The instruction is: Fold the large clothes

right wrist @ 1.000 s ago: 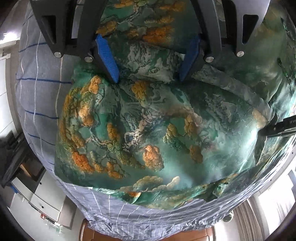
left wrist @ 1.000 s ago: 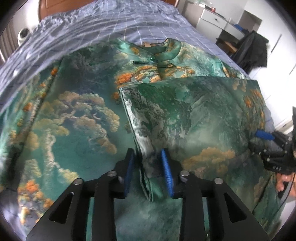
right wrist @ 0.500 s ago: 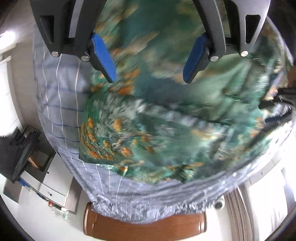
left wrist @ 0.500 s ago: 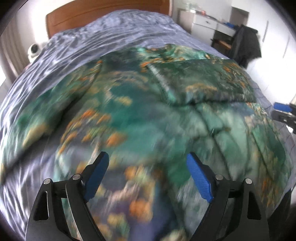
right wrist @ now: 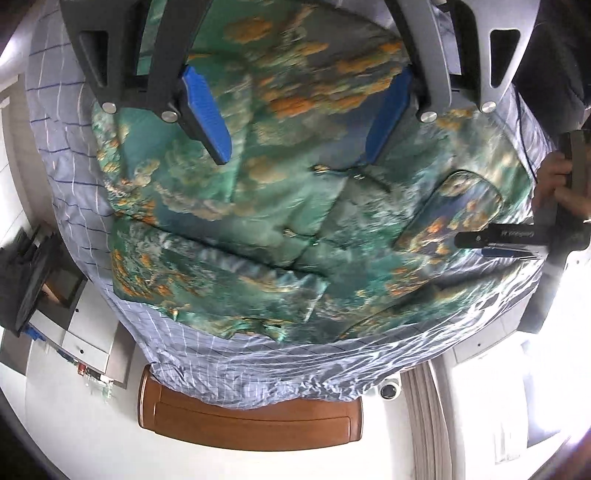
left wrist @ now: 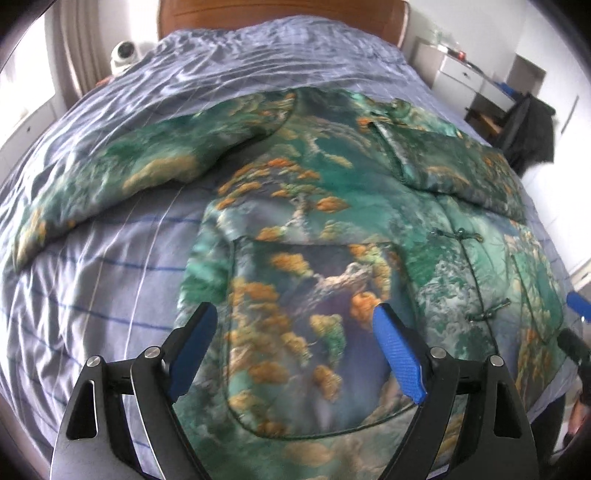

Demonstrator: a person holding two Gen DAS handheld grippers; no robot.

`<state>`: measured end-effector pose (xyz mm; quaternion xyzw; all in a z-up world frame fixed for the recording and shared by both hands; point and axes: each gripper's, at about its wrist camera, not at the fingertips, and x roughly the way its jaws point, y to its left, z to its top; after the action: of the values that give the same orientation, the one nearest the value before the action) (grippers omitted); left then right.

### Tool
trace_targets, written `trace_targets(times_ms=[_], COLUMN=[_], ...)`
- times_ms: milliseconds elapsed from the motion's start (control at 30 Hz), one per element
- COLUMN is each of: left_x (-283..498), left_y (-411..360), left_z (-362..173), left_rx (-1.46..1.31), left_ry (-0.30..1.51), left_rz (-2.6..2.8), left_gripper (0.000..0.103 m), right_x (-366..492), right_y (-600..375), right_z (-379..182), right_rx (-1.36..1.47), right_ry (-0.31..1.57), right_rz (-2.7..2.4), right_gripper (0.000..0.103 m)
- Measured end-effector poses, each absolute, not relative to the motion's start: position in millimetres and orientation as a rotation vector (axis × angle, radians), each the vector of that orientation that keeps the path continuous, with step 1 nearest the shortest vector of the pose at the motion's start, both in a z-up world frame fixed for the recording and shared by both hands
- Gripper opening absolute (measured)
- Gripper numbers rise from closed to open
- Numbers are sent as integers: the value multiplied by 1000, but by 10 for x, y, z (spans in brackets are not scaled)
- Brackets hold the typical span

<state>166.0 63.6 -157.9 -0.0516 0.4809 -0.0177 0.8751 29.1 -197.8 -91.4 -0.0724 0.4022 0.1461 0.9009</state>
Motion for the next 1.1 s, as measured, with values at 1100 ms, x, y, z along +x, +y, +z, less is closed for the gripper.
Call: trace_targets(times_ms=[1100], left_x=[1680], left_y=[2442], left_z=[-1952], left_rx=[-757], left_ry=[893], left_rz=[174], left_gripper=[87], right_x=[124], right_y=[-1764], right_z=[-982], right_rx=[-52], right_ry=[848], right_rz=[334], right_gripper=[77])
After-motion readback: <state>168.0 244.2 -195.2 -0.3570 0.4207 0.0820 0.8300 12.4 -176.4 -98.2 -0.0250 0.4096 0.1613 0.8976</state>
